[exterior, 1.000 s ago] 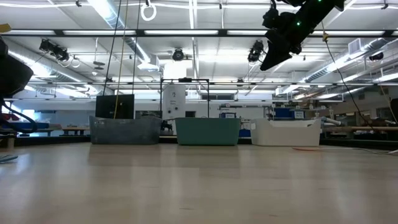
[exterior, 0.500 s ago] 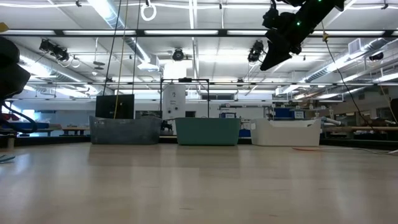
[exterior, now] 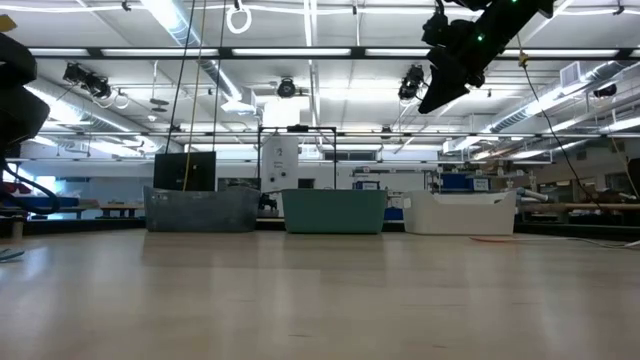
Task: Sort silverware by color (type)
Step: Put the gold fork into the green bin
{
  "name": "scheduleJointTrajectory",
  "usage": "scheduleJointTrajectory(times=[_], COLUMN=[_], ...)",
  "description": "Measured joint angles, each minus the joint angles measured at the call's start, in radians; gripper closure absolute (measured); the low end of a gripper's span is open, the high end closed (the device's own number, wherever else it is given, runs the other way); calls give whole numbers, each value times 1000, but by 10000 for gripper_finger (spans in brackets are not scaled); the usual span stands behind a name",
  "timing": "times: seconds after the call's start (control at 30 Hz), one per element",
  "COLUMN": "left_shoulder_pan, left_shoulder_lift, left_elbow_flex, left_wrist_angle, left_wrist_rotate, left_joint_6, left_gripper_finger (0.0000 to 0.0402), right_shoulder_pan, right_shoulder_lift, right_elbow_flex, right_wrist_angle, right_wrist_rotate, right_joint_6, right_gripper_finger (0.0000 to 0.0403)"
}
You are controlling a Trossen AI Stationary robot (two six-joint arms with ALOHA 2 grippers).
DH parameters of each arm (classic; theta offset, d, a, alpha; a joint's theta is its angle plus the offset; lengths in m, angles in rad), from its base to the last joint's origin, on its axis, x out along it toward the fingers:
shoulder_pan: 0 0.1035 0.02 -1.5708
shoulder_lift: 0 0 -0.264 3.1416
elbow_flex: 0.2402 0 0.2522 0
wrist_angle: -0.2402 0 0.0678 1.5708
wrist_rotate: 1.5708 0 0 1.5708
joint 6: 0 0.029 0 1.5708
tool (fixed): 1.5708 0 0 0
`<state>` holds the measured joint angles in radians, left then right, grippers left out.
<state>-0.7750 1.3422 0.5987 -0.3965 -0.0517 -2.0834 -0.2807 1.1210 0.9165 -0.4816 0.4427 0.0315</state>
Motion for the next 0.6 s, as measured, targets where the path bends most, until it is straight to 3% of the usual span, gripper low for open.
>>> scheduleJointTrajectory(times=[0.6], left_shoulder_pan=[99], left_shoulder_lift=[107], left_elbow_flex=[7], left_wrist_angle=[-24], left_wrist_rotate=[22], left_joint_6=[-46], left_gripper_finger=[292], right_shoulder_pan=[0], right_shoulder_lift=[0], right_elbow_flex=[0], right_wrist_angle=[-6], right_wrist_rotate=[0], right_joint_6=[2], right_gripper_finger=[309])
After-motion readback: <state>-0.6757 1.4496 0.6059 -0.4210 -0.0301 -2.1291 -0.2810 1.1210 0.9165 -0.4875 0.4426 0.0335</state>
